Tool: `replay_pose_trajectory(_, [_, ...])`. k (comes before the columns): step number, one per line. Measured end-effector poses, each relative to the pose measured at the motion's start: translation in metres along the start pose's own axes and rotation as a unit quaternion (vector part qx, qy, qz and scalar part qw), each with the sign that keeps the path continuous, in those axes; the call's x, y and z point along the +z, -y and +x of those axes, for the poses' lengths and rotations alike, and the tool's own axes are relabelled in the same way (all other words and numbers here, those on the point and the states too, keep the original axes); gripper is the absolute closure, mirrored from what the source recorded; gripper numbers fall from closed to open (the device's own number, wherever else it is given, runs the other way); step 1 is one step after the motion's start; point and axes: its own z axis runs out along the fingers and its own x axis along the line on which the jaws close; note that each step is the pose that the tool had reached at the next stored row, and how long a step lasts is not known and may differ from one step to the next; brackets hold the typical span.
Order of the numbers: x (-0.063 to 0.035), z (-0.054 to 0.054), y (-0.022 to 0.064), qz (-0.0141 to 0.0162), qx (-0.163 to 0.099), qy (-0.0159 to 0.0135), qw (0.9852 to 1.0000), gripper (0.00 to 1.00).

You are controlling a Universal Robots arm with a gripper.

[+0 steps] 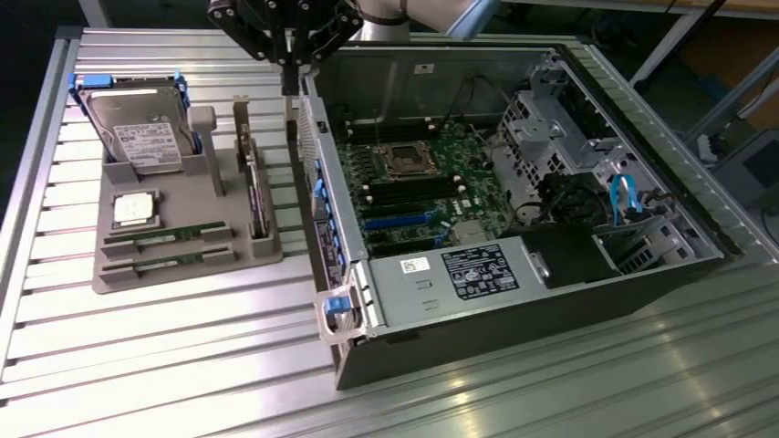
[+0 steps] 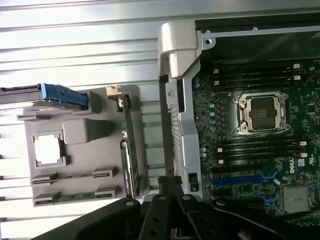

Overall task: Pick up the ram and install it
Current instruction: 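Reach for the ram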

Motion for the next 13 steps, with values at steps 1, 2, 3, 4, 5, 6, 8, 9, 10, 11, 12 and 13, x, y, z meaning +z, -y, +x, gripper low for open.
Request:
replay_pose_trajectory(1, [0.0000,0.003,0.0002,0.0000,0.000,0.0000,1.0000,0.90])
replay_pose_trajectory(2, [-0.0001,0.008,0.0006,0.0000,0.000,0.0000,1.0000,0.90])
replay_pose_trajectory(3, [-0.0001,0.011,0.0008,0.0000,0.000,-0.0001,1.0000,0.90])
replay_pose_trajectory(4, [-0.0001,0.015,0.0012,0.0000,0.000,0.0000,1.0000,0.90])
replay_pose_trajectory(5, [-0.0001,0.018,0.0014,0.0000,0.000,0.0000,1.0000,0.90])
replay_pose_trajectory(6, [0.0000,0.022,0.0017,0.0000,0.000,0.0000,1.0000,0.90])
replay_pose_trajectory(8, [0.0000,0.030,0.0023,0.0000,0.000,-0.0001,1.0000,0.90])
replay_pose_trajectory(9, [0.0000,0.034,0.0026,0.0000,0.000,-0.0001,1.0000,0.90])
replay_pose_trajectory(10, [0.0001,0.036,0.0028,0.0000,0.000,-0.0001,1.0000,0.90])
replay_pose_trajectory(11, [0.0000,0.038,0.0029,0.0001,0.000,-0.0002,1.0000,0.90])
replay_pose_trajectory(12, [0.0001,0.041,0.0031,0.0000,0.000,-0.0003,1.0000,0.90])
replay_pose_trajectory(13, [0.0001,0.042,0.0033,0.0000,0.000,-0.0004,1.0000,0.90])
